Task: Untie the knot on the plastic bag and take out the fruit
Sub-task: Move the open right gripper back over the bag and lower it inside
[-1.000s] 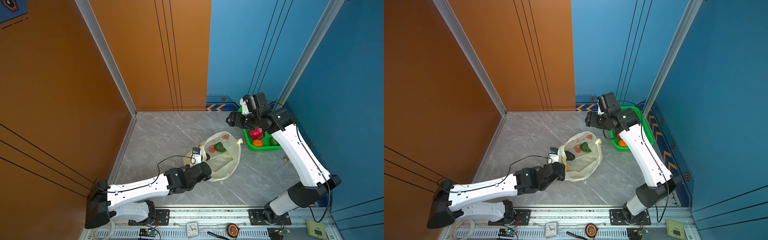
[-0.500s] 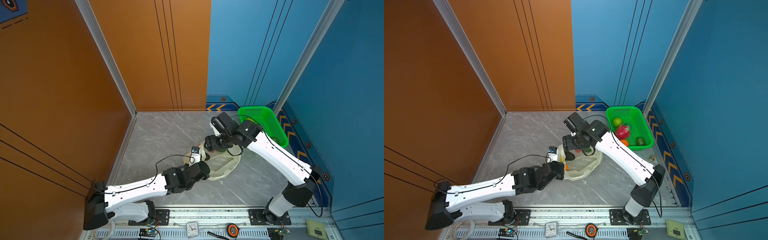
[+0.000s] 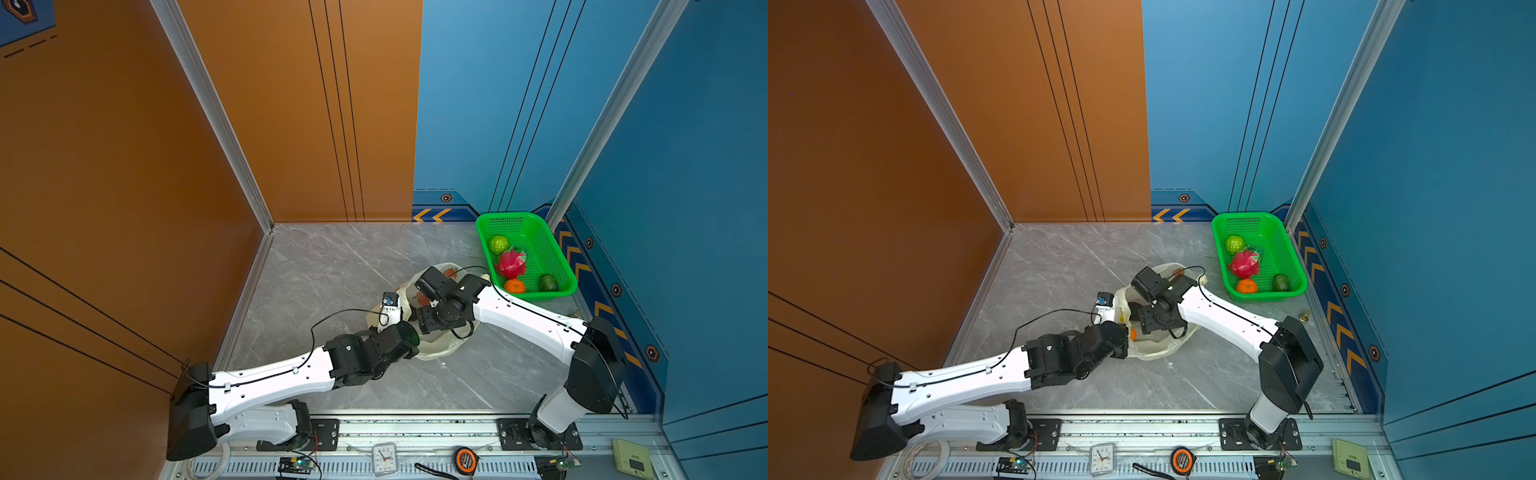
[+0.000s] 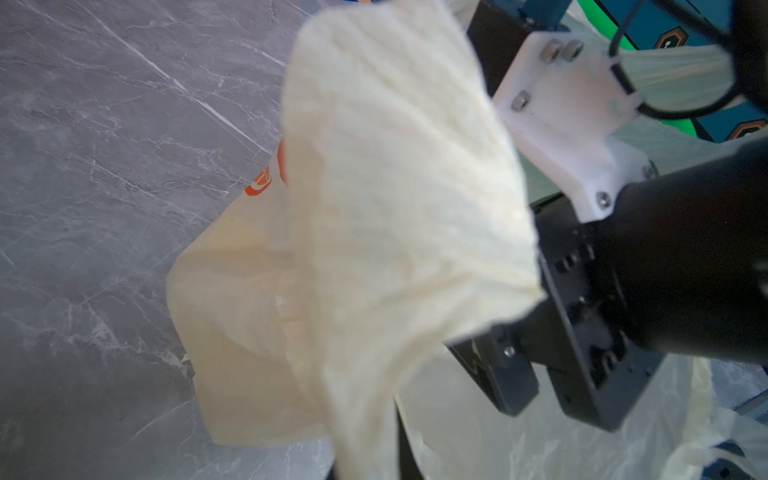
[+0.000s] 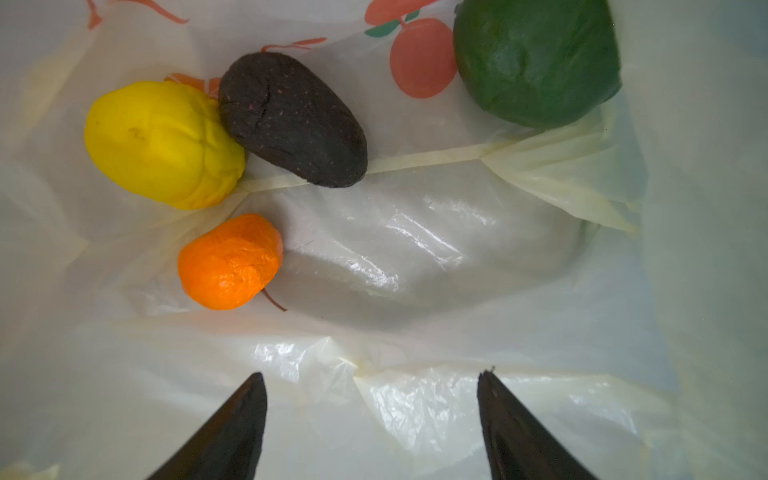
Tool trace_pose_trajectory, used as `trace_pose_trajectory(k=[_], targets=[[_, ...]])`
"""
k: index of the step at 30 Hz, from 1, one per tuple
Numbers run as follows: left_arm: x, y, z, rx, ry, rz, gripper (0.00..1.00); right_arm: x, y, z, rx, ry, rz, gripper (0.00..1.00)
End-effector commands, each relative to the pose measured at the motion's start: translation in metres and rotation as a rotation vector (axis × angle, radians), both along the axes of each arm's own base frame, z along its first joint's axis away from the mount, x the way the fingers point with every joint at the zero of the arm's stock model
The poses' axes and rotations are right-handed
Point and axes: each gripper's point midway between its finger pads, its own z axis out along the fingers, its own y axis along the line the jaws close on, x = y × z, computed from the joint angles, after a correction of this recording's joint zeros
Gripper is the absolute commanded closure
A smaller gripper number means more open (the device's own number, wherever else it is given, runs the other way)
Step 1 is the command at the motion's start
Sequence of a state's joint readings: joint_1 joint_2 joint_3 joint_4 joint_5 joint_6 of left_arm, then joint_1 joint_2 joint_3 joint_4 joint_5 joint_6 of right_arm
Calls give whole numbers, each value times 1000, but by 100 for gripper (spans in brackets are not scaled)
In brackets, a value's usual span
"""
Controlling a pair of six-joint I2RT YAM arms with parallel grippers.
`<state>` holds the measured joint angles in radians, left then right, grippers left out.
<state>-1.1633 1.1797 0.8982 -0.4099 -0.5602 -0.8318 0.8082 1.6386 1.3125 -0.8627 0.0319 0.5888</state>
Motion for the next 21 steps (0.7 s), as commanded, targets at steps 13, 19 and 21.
trace_pose_trajectory(k=[13,19,21], targets=[[-7,-20,14,-43,-18,-43,100,96,-34,-24,38,-197,-381,20],[-10,-31,14,-62,-15,-61,100,114,-44,-34,45,-250,-504,20],[-10,-33,14,-63,-15,-67,100,119,-46,-36,55,-263,-535,20]])
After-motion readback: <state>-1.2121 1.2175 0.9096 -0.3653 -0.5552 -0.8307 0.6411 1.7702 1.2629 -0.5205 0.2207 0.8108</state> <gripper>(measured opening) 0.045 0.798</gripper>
